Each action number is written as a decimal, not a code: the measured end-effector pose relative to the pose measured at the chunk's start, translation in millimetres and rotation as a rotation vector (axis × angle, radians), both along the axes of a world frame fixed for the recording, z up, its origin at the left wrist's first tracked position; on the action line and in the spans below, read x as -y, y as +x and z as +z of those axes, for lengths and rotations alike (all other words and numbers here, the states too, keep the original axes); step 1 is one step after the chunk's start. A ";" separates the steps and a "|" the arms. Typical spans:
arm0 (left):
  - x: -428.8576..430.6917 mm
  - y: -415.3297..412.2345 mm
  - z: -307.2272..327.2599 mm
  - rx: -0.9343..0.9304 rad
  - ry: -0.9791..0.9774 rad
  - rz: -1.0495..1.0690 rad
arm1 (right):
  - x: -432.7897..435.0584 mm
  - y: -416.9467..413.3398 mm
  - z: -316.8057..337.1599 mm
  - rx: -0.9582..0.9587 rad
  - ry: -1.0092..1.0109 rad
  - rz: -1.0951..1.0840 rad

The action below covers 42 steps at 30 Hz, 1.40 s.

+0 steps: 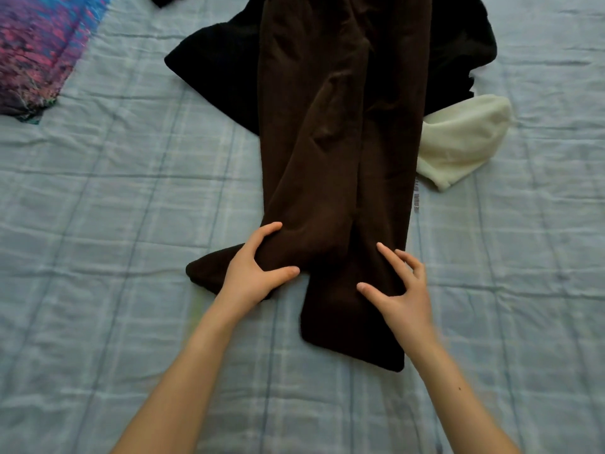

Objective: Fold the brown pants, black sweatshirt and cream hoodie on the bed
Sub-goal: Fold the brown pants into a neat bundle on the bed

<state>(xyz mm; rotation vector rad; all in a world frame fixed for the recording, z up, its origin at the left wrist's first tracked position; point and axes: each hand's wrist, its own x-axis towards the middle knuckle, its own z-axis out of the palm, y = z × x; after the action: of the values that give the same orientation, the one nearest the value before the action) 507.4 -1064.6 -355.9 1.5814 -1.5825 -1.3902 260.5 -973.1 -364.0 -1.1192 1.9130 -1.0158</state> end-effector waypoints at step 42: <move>-344.1 -62.9 33.8 0.013 0.288 0.074 | -273.0 -78.9 34.5 -0.152 0.329 0.285</move>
<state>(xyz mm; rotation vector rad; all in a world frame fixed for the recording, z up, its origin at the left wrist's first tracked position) 444.6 -720.5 -322.1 1.7956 -1.3626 -1.6269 181.6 -700.0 -329.5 -1.2534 1.8826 -0.4535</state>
